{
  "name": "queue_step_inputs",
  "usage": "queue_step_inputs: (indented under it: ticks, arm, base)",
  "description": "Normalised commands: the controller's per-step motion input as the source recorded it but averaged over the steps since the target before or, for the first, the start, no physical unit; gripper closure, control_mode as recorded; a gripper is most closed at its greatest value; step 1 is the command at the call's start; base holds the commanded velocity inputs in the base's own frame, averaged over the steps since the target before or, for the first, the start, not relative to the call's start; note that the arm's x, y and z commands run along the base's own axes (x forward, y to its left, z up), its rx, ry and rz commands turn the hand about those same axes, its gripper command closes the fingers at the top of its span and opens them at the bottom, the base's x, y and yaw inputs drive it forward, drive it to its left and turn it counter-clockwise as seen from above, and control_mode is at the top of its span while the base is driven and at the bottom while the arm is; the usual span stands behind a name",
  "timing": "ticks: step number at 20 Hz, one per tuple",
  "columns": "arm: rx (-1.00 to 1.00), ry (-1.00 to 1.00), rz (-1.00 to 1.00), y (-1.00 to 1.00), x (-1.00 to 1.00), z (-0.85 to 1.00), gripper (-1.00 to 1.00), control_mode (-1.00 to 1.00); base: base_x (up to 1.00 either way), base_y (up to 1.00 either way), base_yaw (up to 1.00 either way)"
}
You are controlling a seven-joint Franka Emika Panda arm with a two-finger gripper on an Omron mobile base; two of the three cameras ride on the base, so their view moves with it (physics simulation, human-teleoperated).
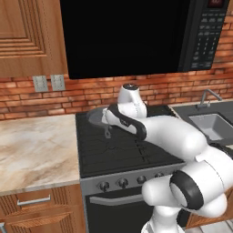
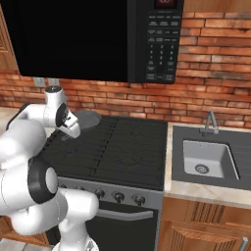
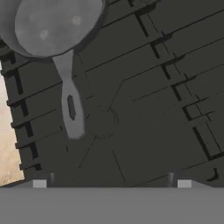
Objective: Place the pan on the rear left burner on the stove. Then place the tomato and the onion in the pan and turn on the rear left burner.
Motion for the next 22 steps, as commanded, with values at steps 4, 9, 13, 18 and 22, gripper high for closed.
queue_step_inputs:
  ticks: [4, 9, 13, 18, 22]
  arm:
    - [0.0, 0.0, 0.09, -0.33, -0.36, 0.42, -1.0, -1.0]
    - [0.0, 0.0, 0.1, -0.31, -0.41, 0.3, -1.0, -1.0]
    - [0.0, 0.0, 0.13, -0.23, -0.41, 0.17, -1.0, -1.0]
    - [-0.01, 0.0, 0.13, -0.19, -0.54, 0.01, -1.0, -1.0]
    - [-0.02, 0.0, 0.13, -0.27, -0.44, 0.0, -1.0, -1.0]
  base:
    - [0.0, 0.0, 0.0]
    - [0.0, 0.0, 0.0]
    - [0.0, 0.0, 0.0]
    - [0.0, 0.0, 0.0]
    - [0.0, 0.0, 0.0]
